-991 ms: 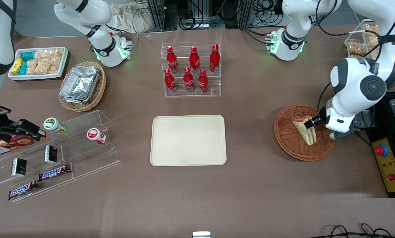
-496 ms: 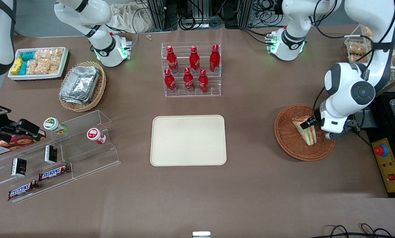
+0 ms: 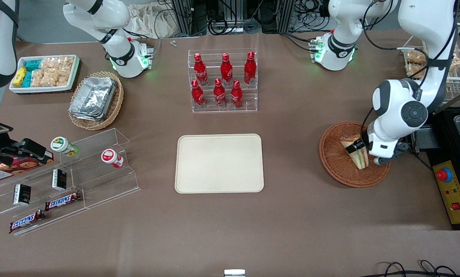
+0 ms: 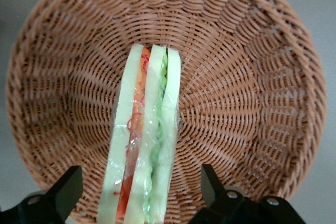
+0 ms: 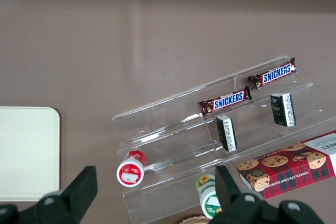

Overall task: Place sandwich from basket to tray
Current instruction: 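Close the left gripper on the sandwich's crust edge, then lift the sandwich up out of the basket with the left gripper, then carry the held sandwich over to the cream tray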

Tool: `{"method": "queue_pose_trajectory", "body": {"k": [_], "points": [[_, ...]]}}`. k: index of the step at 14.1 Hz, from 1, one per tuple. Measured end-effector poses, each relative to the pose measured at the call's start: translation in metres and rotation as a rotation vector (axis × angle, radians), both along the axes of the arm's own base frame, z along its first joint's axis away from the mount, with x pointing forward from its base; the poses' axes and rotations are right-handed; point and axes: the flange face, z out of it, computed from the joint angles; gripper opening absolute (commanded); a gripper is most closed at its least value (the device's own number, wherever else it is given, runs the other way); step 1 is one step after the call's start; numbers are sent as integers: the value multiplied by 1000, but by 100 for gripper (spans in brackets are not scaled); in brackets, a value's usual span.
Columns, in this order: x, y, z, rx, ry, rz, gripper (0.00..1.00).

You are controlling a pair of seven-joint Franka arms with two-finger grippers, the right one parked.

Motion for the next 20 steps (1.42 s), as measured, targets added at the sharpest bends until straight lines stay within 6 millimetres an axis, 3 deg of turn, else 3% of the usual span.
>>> {"method": "queue_pose_trajectory", "body": {"k": [1,2,8,11,12,14,17,20], "points": [[-2,0,-7,-1,1,0,19],[-4,0,-12,-2,5,0,0],[-3,0,-15,-4,1,0,0],[3,0,-5,-2,-10,0,0],[8,0,7,1,5,1,0],[26,1,50,11,55,2,0],[53,1,139,22,94,-2,0],[65,-9,224,1,113,-122,0]]}}
